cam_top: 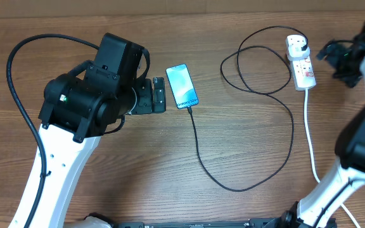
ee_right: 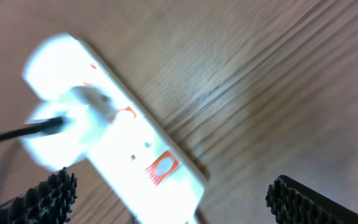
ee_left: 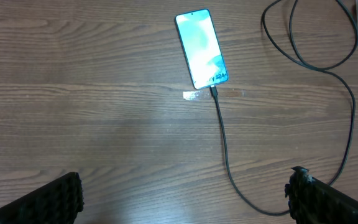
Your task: Plug charger to phone and switch on socket
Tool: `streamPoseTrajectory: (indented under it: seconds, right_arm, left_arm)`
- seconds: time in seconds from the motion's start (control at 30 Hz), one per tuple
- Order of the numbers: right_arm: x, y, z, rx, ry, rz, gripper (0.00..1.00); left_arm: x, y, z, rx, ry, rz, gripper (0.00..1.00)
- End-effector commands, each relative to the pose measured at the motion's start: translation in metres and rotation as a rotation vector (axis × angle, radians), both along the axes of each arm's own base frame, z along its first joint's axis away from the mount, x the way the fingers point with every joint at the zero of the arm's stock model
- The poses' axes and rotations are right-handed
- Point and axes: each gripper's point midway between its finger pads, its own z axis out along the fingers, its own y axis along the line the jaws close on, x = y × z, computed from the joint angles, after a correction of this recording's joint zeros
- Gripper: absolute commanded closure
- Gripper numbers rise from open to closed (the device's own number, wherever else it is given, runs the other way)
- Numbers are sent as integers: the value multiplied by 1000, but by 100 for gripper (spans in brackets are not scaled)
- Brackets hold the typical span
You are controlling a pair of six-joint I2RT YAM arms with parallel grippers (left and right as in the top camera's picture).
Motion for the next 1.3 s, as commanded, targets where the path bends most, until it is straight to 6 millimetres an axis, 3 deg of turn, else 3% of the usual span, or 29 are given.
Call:
streamPoseTrajectory:
  seconds: [0.0,0.13,0.3,0.57,0.7,0.83,1.07,1.27]
  right_arm:
    - [-18,4,84,-62,-128,-15,0]
    - [-53,24,126,-58,-138,-15,0]
    - [-101,58,163,-31,-132,11,0]
    - [-163,115,200,-38,-173,107,0]
    - [-191,145,209,-48,-227,180,0]
    - [-222,162,216,-56,-271,220,0]
    - [-277,172,210,-36,-205,223,0]
    - [-294,175,199,-12,-130,224,0]
  left_arm:
    - [2,1,-2,16,1,11,1]
    - [2,1,-2,16,1,11,1]
    - [2,1,-2,16,1,11,0]
    - [2,1,-2,16,1,11,1]
    - [2,1,-2,16,1,11,0]
    - [2,1,-2,16,1,11,0]
    - [2,1,-2,16,1,11,0]
    - [2,1,-2,16,1,11,1]
